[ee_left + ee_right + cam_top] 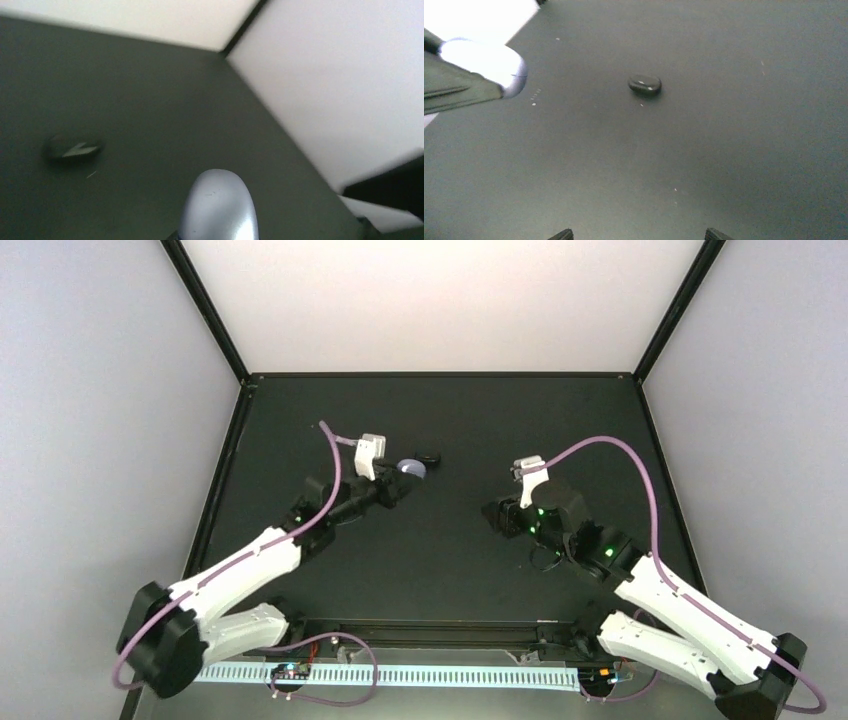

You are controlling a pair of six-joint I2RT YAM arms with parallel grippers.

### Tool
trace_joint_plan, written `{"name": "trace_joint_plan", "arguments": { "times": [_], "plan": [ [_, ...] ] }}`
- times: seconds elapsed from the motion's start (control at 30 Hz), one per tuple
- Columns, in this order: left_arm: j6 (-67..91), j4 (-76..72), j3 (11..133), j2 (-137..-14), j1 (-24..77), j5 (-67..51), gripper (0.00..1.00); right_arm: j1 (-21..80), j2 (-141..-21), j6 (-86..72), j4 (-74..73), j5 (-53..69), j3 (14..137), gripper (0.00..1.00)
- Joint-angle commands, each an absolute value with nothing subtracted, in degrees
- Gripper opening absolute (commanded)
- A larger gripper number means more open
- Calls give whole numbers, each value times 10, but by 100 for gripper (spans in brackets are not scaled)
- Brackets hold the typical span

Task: Insert the wireless bluetooth earbuds into the charging case
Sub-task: Place the charging case at the center of the board.

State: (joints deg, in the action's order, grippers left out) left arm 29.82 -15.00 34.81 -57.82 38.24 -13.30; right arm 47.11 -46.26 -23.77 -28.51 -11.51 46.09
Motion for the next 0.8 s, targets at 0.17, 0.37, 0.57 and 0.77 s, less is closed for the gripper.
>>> {"name": "trace_joint_plan", "arguments": {
  "times": [0.17,0.37,0.57,0.77],
  "plan": [
    [365,10,472,-824,250,-180,2,467,-431,-285,-222,-162,402,71],
    [361,10,522,-962,227,-172,2,467,-428,-281,-238,-157,402,71],
    [353,20,558,-1046,208,-180,3,468,-421,-278,-251,-160,406,74],
    [350,23,544,-1057,207,-169,38,467,-411,-272,-254,-167,411,76]
  ]
}}
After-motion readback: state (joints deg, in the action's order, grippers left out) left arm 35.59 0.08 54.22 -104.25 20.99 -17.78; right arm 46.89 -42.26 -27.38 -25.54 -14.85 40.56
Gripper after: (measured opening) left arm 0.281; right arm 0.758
